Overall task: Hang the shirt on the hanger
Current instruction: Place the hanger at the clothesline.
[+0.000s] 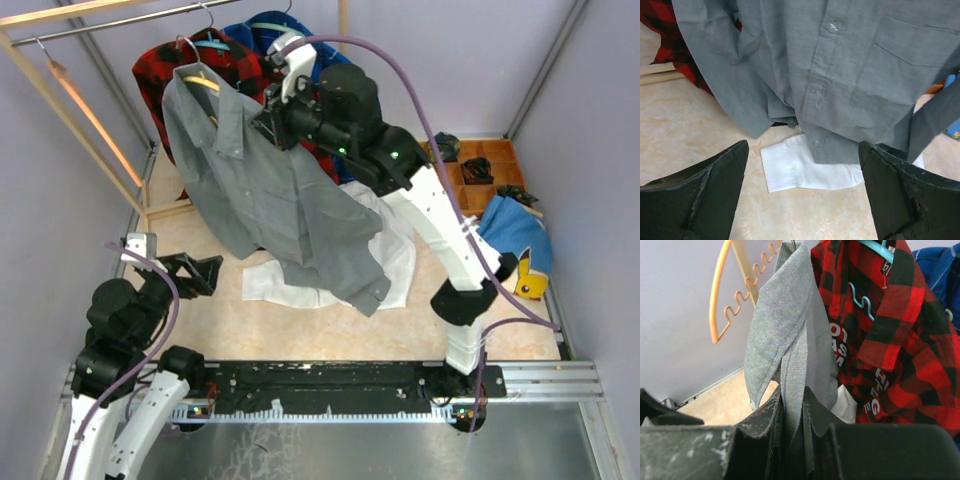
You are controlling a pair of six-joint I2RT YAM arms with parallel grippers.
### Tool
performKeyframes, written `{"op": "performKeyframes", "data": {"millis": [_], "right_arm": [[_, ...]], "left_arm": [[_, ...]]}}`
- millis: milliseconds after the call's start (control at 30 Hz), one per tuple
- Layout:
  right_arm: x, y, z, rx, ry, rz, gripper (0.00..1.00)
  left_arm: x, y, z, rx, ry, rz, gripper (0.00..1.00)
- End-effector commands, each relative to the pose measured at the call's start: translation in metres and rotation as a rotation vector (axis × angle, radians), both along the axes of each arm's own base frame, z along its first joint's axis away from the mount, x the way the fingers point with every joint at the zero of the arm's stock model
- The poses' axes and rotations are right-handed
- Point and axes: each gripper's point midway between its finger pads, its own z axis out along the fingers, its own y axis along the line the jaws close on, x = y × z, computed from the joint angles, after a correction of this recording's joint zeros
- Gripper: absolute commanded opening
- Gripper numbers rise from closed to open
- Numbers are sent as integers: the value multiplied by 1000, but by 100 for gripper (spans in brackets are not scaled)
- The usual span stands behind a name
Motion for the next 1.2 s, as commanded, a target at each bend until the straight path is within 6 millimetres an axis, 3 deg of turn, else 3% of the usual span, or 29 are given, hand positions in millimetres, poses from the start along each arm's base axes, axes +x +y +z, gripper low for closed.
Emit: {"op": "performKeyframes", "data": {"millis": [0, 333, 667, 1167], "right_arm": [[10, 4, 80, 256, -177, -59, 0], [31, 49, 88, 417, -235, -38, 0], [51, 58, 102, 596, -263, -87, 0], [88, 76, 64, 602, -202, -127, 0]], "left_arm": [[1, 4, 10, -44, -62, 32, 95], [-2, 22, 10, -64, -81, 125, 95], [-2, 22, 10, -61, -83, 127, 95], [-2, 23, 9, -64, -79, 133, 95]]}}
